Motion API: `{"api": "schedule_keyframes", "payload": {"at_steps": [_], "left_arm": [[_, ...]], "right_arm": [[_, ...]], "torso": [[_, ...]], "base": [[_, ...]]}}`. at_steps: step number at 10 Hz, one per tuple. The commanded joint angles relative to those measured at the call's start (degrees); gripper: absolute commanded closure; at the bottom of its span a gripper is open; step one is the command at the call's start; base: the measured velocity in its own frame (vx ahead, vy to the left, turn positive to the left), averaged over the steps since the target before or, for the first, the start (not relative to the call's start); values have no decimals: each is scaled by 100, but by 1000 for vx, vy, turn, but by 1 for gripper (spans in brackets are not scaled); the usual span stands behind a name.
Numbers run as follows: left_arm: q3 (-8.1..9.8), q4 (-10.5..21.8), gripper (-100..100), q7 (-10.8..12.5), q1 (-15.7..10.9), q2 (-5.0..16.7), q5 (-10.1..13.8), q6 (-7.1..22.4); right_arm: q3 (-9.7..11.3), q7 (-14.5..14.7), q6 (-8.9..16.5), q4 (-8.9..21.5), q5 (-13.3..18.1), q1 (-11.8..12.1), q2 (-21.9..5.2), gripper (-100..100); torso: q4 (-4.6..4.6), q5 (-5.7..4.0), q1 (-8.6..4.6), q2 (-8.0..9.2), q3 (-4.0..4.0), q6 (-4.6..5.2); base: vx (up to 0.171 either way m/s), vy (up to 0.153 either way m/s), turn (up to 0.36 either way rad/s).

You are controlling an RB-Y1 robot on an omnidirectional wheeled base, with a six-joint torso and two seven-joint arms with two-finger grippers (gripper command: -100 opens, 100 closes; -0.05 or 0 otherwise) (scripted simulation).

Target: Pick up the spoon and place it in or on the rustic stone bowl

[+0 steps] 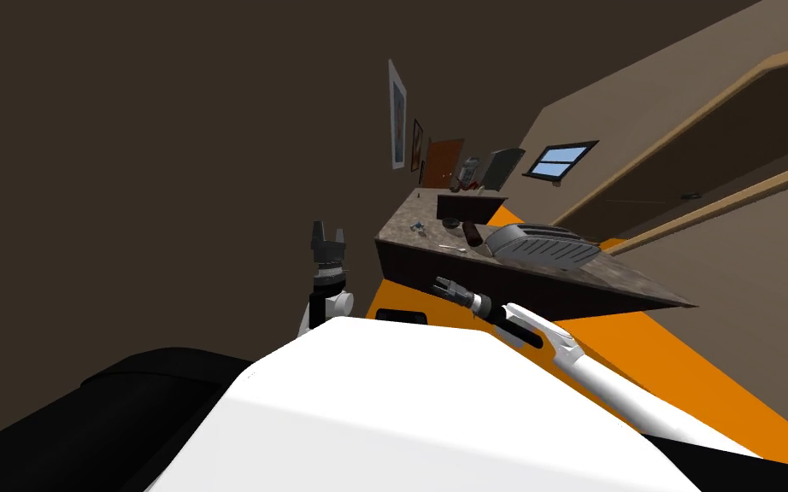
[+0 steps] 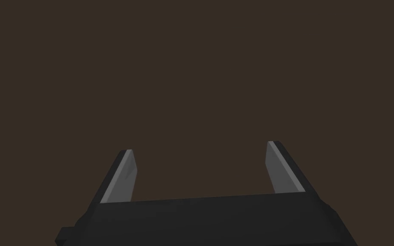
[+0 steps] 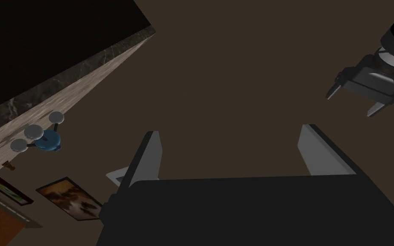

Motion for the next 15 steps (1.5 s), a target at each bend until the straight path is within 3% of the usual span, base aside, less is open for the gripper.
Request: {"api": "schedule_keyframes", "payload": {"at_steps": [1, 2, 3, 4, 5, 6, 15], "left_arm": [[0, 0, 0, 0, 0, 0, 0, 0], [-1, 0, 0, 0, -1, 0, 0, 0], [0, 0, 0, 0, 0, 0, 0, 0], [0, 0, 0, 0, -1, 0, 0, 0], [0, 0, 0, 0, 0, 0, 0, 0], [0, 0, 0, 0, -1, 0, 0, 0], [1, 0, 0, 0, 1, 0, 0, 0]], "right_arm": [[109, -43, -37, 202, 125, -67, -286, -100], [109, -43, -37, 202, 125, -67, -416, -100], [212, -81, -86, 417, 248, -129, -610, -100], [212, -81, -86, 417, 248, -129, -757, -100], [311, -129, -132, 632, 370, -187, -938, -100], [311, -129, -132, 632, 370, -187, -1094, -100], [742, -479, -317, 1645, 962, -394, -2553, -100]], "torso": [[0, 0, 0, 0, 0, 0], [-1, 0, 2, -3, -2, -6], [-1, 0, 0, -4, -2, -1], [-2, 0, 1, -8, -5, -6], [-2, 0, 0, -8, -5, 0], [-3, 0, 1, -13, -7, -6], [-6, -3, -7, -24, -14, 1]], "base": [[6, 16, 225], [7, 9, 130], [14, 13, 216], [17, 7, 117], [29, 13, 252], [27, 3, 119], [50, -10, 182]]}}
